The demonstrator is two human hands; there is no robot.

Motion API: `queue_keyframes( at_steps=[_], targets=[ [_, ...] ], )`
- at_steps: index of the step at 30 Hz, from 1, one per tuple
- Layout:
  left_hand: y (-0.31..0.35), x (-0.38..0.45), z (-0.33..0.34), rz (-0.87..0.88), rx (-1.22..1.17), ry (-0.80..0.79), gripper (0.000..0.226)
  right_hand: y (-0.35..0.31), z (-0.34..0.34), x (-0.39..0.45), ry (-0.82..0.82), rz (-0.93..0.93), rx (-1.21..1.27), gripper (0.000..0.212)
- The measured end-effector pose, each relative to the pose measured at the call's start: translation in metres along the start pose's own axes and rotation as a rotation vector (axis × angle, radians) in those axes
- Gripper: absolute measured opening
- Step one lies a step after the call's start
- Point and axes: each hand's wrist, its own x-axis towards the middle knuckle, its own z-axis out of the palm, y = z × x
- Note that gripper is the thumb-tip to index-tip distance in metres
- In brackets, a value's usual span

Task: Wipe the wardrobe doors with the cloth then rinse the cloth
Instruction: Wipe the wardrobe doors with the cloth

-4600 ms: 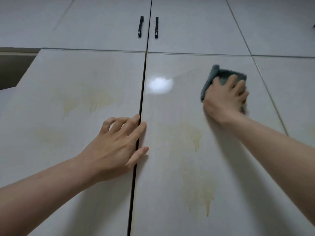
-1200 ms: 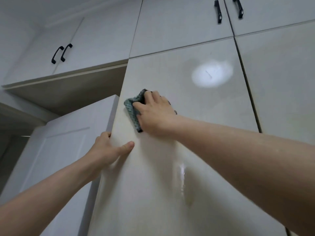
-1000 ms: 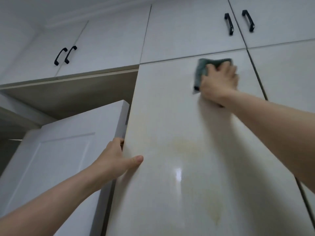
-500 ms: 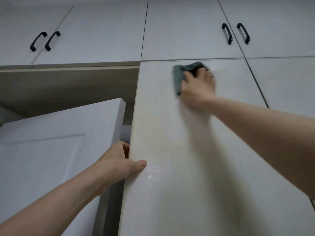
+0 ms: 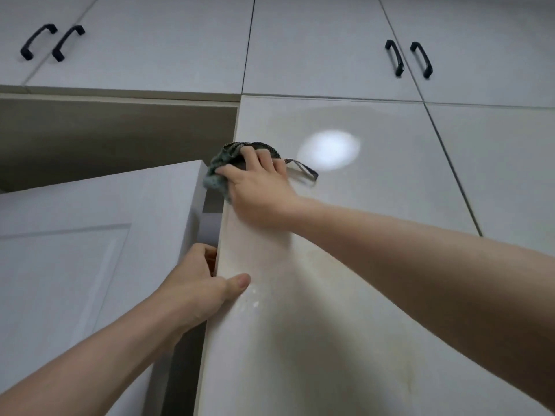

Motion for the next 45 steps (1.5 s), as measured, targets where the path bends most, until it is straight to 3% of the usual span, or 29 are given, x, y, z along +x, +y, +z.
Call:
queue_keyframes(
  at_steps=[2, 7, 9, 13, 16, 20, 22, 25, 27, 29, 31, 35, 37, 40, 42, 44, 45],
  targets=[
    [-0.001, -0.002, 0.001, 0.012, -0.003, -0.008, 0.054, 0.023, -0.009, -0.005, -0.010, -0.011, -0.031, 0.043],
    [-0.015, -0.012, 0.001, -0.019, -0.069, -0.051, 0.062, 0.075, -0.035, -0.034, 0.000, 0.363, -0.017, 0.043],
    [-0.025, -0.020, 0.001, -0.044, -0.120, -0.084, 0.062, 0.045, -0.028, -0.076, -0.017, 0.303, -0.030, 0.043],
    [-0.046, -0.040, 0.003, -0.050, -0.161, -0.107, 0.053, -0.024, -0.013, -0.173, -0.030, -0.059, -0.079, 0.044],
    [-0.054, -0.056, 0.005, -0.072, -0.124, -0.143, 0.053, -0.010, -0.022, -0.169, -0.097, -0.151, -0.110, 0.043],
    [-0.055, -0.072, 0.004, -0.084, -0.052, -0.147, 0.061, 0.039, -0.034, -0.111, -0.017, 0.213, -0.102, 0.046],
    [-0.061, -0.081, 0.005, -0.080, -0.058, -0.133, 0.061, 0.031, -0.030, -0.123, 0.003, 0.348, -0.088, 0.048],
    [-0.074, -0.101, 0.009, -0.050, -0.018, -0.132, 0.061, -0.027, -0.019, -0.202, 0.024, 0.112, -0.118, 0.047],
    [-0.082, -0.106, 0.014, -0.015, 0.023, -0.125, 0.062, -0.054, -0.019, -0.250, -0.055, -0.167, -0.048, 0.040],
    [-0.084, -0.107, 0.018, -0.026, 0.015, -0.119, 0.065, -0.048, -0.021, -0.249, -0.149, -0.309, 0.017, 0.036],
    [-0.082, -0.106, 0.019, -0.065, -0.032, -0.094, 0.066, -0.028, -0.020, -0.214, -0.107, -0.307, -0.048, 0.039],
    [-0.081, -0.110, 0.020, -0.072, -0.033, -0.068, 0.060, 0.027, -0.026, -0.150, 0.017, 0.085, -0.071, 0.046],
    [-0.080, -0.113, 0.021, -0.064, -0.023, -0.048, 0.058, 0.023, -0.025, -0.160, 0.034, 0.176, -0.029, 0.045],
    [-0.078, -0.114, 0.023, -0.075, -0.053, -0.019, 0.051, -0.022, -0.014, -0.221, 0.017, -0.023, 0.055, 0.042],
    [-0.076, -0.113, 0.025, -0.097, -0.066, 0.011, 0.048, -0.037, -0.014, -0.251, -0.105, -0.247, 0.109, 0.041],
    [-0.073, -0.111, 0.026, -0.128, -0.062, 0.036, 0.046, -0.020, -0.025, -0.224, -0.171, -0.363, 0.117, 0.042],
    [-0.072, -0.110, 0.027, -0.149, -0.068, 0.038, 0.045, -0.009, -0.026, -0.202, -0.124, -0.345, 0.115, 0.043]
  ],
)
